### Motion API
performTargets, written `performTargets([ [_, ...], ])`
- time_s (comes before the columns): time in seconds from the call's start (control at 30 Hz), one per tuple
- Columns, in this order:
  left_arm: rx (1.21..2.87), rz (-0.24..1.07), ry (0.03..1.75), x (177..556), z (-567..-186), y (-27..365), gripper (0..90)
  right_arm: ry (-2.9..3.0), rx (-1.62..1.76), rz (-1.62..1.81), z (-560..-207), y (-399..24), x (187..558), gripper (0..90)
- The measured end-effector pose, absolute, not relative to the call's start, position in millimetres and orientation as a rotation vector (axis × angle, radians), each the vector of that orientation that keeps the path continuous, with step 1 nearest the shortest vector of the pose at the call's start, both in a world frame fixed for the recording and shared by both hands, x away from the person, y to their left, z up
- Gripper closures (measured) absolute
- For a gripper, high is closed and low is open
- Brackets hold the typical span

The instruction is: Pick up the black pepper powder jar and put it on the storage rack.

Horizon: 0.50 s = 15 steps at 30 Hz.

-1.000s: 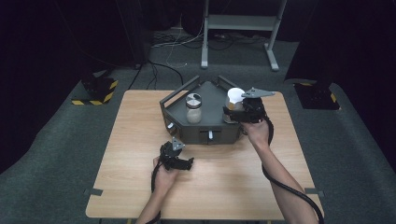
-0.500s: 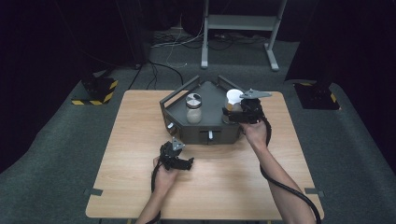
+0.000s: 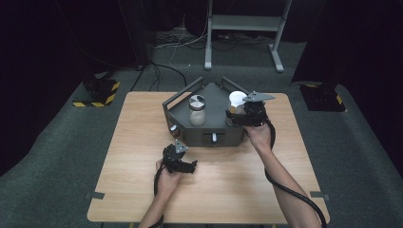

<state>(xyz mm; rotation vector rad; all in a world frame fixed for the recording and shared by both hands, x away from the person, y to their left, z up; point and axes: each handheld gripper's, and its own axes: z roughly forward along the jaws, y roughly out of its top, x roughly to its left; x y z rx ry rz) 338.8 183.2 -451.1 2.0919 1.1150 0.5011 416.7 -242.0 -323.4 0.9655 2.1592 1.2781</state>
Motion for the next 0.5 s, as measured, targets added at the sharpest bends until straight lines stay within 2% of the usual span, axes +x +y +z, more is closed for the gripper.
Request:
performTargets([
  [0.13,2.092,0.501,1.115,338.8,-451.1,183.2,7.1,2.161,0.967,1.279,-323.2,-242.2,417.0,29.5],
  [0.33,2.092,0.501,1.115,338.8,-451.1,183.2,7.1,2.168,0.946,1.302,-325.8,-245.6,418.3,18.1],
  [0.5,2.092,0.501,1.115,338.8,-451.1,183.2,7.1,2.159,0.955,1.32,-327.5,-249.5,417.2,13.6],
])
